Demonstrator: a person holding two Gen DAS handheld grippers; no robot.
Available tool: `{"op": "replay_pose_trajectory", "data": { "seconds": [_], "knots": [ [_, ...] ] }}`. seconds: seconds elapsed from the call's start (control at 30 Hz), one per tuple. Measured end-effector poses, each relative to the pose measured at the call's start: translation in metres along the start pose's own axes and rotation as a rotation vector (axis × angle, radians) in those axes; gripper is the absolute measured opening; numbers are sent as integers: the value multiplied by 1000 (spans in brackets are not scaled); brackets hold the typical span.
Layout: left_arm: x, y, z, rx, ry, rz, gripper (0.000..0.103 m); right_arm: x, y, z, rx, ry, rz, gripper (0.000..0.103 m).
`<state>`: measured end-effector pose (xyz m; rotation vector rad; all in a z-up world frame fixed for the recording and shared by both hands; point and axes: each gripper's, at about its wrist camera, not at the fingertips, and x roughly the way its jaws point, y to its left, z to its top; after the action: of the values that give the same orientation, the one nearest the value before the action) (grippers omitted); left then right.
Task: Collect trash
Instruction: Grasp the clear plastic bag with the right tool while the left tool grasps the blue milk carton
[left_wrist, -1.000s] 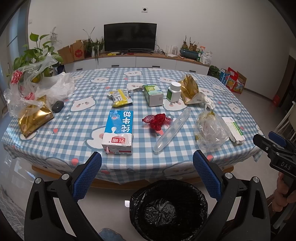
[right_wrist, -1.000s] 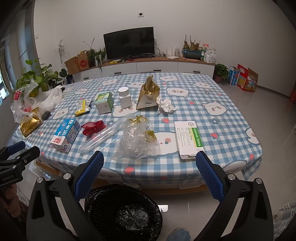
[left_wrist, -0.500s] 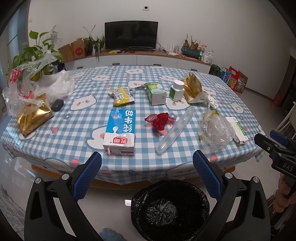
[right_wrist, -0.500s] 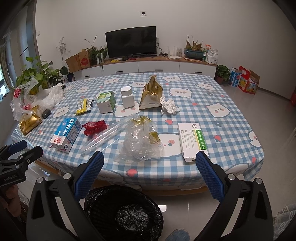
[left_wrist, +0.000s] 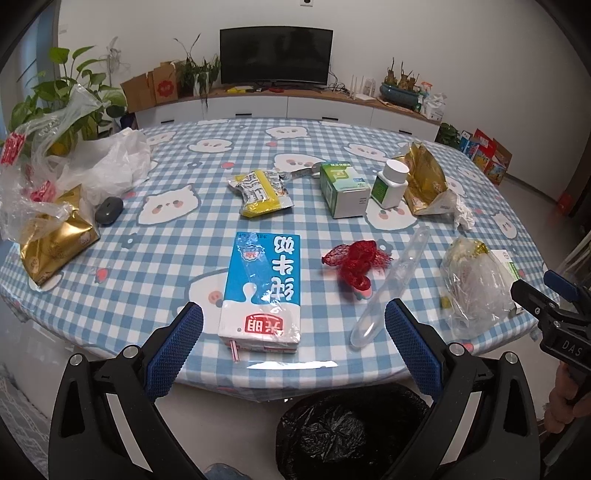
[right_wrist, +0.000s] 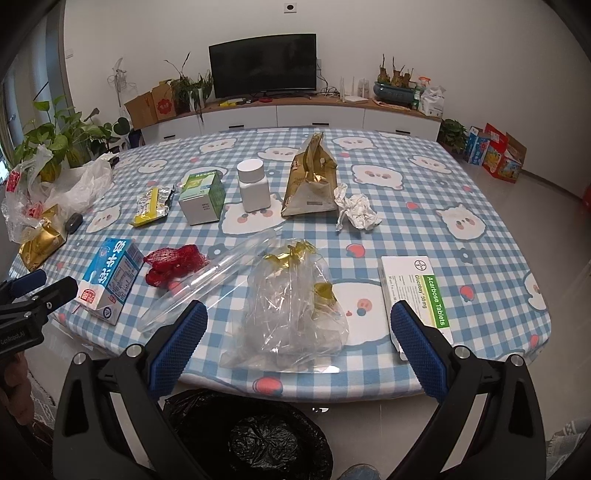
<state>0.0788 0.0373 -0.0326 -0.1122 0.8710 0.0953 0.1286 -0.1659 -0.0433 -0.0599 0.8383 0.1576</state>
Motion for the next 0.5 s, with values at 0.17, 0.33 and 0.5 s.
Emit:
{"op": "replay_pose_trajectory", "data": {
  "seconds": [0.17, 0.33, 0.5],
  "knots": [
    [25, 4, 16, 16, 41, 24, 95, 26, 7, 10, -28, 35, -5, 95],
    [43, 8, 30, 26, 74, 37, 94, 46, 11, 19, -45, 71, -4, 92],
    [64, 13, 36, 22, 128, 50, 92, 63, 11, 21, -38, 122, -5, 89]
  ]
}}
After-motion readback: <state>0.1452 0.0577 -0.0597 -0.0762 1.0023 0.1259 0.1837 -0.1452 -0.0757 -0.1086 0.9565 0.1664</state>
